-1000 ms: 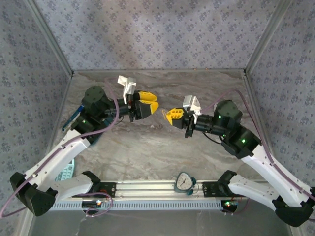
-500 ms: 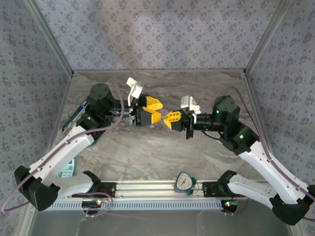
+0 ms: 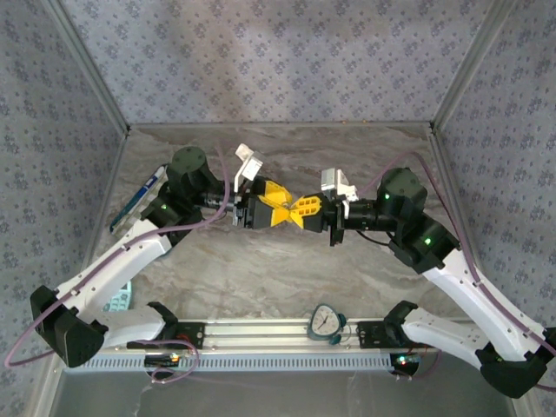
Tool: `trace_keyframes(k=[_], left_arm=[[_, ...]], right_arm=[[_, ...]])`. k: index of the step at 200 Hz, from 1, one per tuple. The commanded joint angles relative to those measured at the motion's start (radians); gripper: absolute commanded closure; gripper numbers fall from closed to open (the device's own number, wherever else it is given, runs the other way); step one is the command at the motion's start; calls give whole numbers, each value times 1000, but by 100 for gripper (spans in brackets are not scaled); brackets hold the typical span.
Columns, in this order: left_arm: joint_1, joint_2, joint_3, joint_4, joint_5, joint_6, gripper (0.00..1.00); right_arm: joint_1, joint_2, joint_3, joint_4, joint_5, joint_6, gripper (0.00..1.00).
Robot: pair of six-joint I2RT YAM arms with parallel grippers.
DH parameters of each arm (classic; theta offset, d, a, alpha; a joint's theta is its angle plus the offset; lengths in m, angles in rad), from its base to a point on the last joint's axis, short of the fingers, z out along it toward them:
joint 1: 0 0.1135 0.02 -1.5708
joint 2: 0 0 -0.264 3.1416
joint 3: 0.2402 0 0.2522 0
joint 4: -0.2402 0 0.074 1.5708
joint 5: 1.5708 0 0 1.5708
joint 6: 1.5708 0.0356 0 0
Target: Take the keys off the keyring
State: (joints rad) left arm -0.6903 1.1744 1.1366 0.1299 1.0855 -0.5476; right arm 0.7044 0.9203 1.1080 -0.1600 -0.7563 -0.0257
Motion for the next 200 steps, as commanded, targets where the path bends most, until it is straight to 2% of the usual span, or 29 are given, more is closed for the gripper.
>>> trace_keyframes(k=[1,16,29,56,114,135,152,200], left_arm=[[-5,-8,42,10,22,20,51],[-6,-16,42,6,14,25,62],[-4,-22,42,-11,1,39,64],[2,-39,37,-23,-25,55,77],[4,-69,24,-29,-84,82,77],[3,-87,17,-26,-110,92,65],[4,-90,14,-20,-112,91,59],[3,-87,12,-27,-120,97,59]], right_arm=[[-7,-4,28,12,-15,13,100],[-8,-9,24,4,-6,8,100],[-12,-13,22,2,-3,7,100],[-16,-23,22,-6,8,4,100],[-24,-19,24,-43,50,-10,100],[-32,-12,27,-58,78,-8,100],[-36,-11,23,-48,77,-1,100],[-40,0,31,-40,63,6,100]])
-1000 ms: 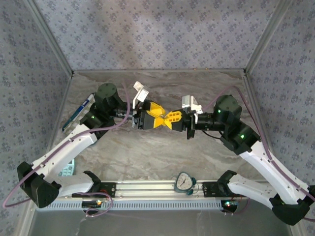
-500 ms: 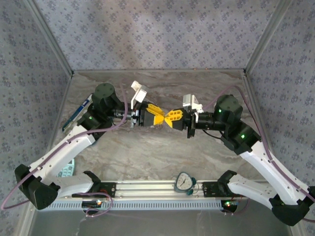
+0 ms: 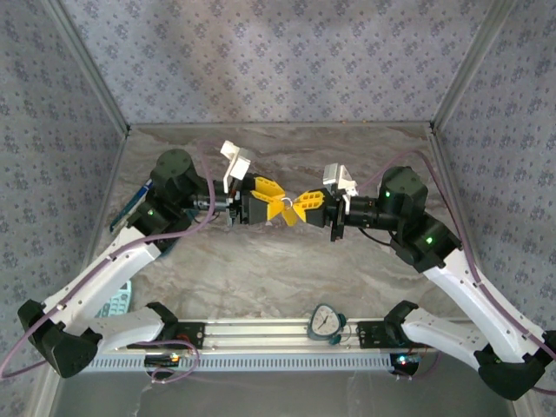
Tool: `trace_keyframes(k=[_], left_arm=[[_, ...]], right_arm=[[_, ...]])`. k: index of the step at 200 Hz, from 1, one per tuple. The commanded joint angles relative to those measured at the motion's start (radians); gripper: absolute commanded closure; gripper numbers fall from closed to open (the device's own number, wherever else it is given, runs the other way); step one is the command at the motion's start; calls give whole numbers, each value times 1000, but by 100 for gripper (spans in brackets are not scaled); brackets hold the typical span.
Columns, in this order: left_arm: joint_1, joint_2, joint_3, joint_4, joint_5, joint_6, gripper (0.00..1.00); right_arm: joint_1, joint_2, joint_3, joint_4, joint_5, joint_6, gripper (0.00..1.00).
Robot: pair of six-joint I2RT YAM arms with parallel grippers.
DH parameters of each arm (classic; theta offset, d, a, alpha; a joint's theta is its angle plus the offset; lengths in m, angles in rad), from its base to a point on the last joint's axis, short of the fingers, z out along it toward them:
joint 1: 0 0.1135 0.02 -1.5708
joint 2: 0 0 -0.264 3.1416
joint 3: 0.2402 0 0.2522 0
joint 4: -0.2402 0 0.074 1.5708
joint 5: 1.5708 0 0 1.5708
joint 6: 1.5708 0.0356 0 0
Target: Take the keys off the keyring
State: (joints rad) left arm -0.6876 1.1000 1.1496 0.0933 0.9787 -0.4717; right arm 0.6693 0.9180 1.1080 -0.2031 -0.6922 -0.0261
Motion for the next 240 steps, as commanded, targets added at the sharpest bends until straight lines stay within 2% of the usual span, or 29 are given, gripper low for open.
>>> trace_keyframes(k=[1,51,68,97,120,146,178,203,212,240], left_arm=[[1,-12,-1,9,-14,22,59],[2,-9,34,-93,-69,103,52],[2,9,60,-120,-58,120,53],[2,26,75,-127,-47,120,63],[2,21,76,-122,-58,122,59],[3,26,86,-127,-54,122,59],[4,31,89,-125,-46,123,75],[3,33,90,-126,-30,122,97],[3,31,87,-126,-34,121,100],[4,11,56,-81,-88,94,100]], right_arm=[[-5,3,32,3,-1,6,100],[-5,19,53,-19,-24,7,100],[-5,19,56,-23,-23,3,100],[-5,21,56,-28,-22,2,100],[-5,24,55,-33,-28,0,100],[-5,27,56,-40,-30,-3,100],[-7,24,56,-39,-29,-2,100],[-8,21,58,-38,-20,-3,100],[-8,19,58,-37,-13,-3,100],[-7,12,45,-2,38,10,100]])
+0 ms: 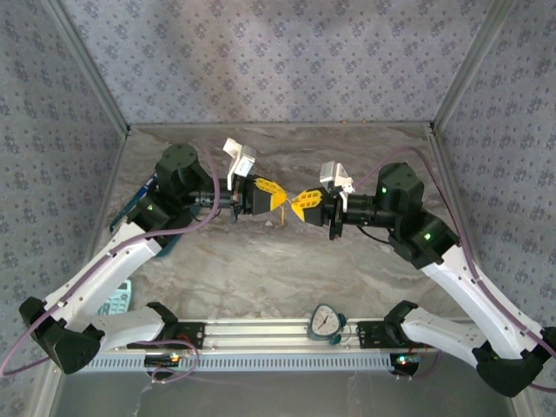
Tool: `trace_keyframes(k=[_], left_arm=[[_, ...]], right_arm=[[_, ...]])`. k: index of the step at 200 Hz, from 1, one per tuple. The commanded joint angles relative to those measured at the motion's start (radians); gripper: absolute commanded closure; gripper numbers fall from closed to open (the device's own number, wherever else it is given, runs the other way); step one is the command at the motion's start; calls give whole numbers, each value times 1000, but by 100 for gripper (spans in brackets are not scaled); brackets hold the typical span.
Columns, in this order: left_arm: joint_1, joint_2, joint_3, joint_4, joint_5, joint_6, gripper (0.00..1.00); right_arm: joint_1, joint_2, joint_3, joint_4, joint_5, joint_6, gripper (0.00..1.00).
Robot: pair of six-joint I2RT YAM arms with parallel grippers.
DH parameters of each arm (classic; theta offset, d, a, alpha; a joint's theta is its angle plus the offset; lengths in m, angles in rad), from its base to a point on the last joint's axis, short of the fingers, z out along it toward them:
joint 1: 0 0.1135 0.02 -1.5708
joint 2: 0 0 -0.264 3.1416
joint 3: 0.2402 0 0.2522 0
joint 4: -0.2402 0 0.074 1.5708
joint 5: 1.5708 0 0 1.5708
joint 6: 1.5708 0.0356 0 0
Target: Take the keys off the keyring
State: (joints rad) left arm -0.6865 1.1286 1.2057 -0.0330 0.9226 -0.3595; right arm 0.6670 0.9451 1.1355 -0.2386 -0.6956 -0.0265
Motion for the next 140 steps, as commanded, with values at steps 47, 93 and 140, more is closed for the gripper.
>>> trace_keyframes(k=[47,93,140], left_arm=[[21,-67,-109,243,-201,-173,100],[21,-64,-126,294,-219,-235,100],[21,-64,-121,254,-189,-213,91]], right_arm=[[38,-82,-109,190,207,5,100],[176,-83,-141,189,373,-115,100],[203,-78,-141,198,420,-134,100]])
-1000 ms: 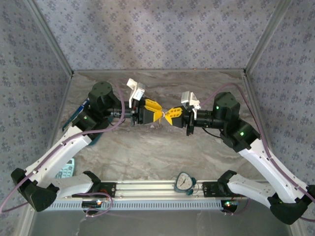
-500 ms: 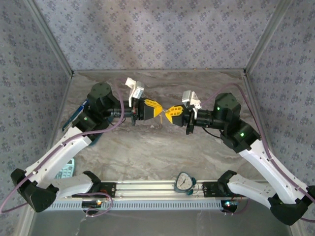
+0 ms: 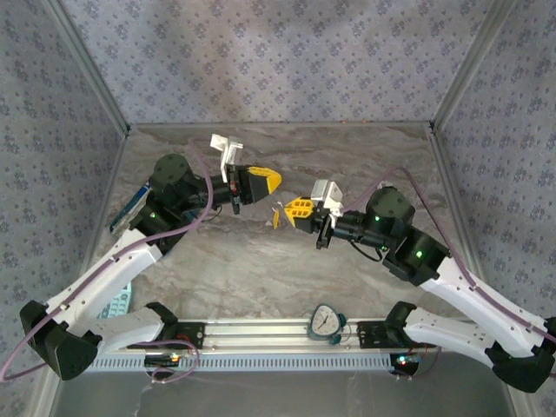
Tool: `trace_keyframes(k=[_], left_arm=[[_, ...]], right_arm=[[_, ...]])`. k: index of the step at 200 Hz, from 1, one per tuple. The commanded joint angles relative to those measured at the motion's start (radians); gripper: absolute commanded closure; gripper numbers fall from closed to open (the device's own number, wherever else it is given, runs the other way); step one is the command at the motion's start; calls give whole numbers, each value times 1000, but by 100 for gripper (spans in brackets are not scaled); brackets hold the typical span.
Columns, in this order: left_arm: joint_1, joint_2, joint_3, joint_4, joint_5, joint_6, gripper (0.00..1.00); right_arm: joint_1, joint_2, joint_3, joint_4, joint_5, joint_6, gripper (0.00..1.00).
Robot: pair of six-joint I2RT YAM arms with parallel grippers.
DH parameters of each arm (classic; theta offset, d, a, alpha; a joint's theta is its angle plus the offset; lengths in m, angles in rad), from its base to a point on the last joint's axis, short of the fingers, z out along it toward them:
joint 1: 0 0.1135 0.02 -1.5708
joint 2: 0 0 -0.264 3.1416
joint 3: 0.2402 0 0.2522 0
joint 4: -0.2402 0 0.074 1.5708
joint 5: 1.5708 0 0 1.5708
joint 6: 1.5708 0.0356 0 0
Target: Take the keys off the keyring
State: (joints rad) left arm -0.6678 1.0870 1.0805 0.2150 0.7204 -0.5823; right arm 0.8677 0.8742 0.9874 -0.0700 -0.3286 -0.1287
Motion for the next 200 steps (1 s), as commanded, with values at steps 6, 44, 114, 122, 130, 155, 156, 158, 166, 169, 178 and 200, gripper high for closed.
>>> trace_keyframes(k=[6,44,114,122,130,155,156,158,166,169,178,200], left_arm=[[3,-23,7,-12,19,24,84],[9,-45,11,-85,84,87,61],[5,-31,25,-127,154,114,44],[6,-28,28,-129,153,119,43],[4,-25,31,-129,150,122,42],[2,-8,48,-142,140,131,40],[3,-7,47,-143,139,132,40],[3,-6,49,-146,137,135,40],[2,-3,51,-151,133,140,40],[2,-3,51,-149,131,140,40],[3,0,51,-146,130,140,39],[1,4,56,-143,134,138,42]], right_arm=[[1,-5,13,24,49,-30,100],[-34,1,52,-30,14,-5,100],[-85,2,68,-30,-55,46,100],[-85,4,71,-32,-60,48,100],[-85,7,74,-34,-68,50,100],[-85,15,81,-43,-91,53,100],[-86,15,81,-43,-92,53,100],[-85,16,80,-43,-95,53,100],[-85,17,82,-44,-102,54,100],[-85,17,83,-46,-104,54,100],[-87,20,85,-48,-109,54,100],[-87,24,89,-58,-113,53,100]])
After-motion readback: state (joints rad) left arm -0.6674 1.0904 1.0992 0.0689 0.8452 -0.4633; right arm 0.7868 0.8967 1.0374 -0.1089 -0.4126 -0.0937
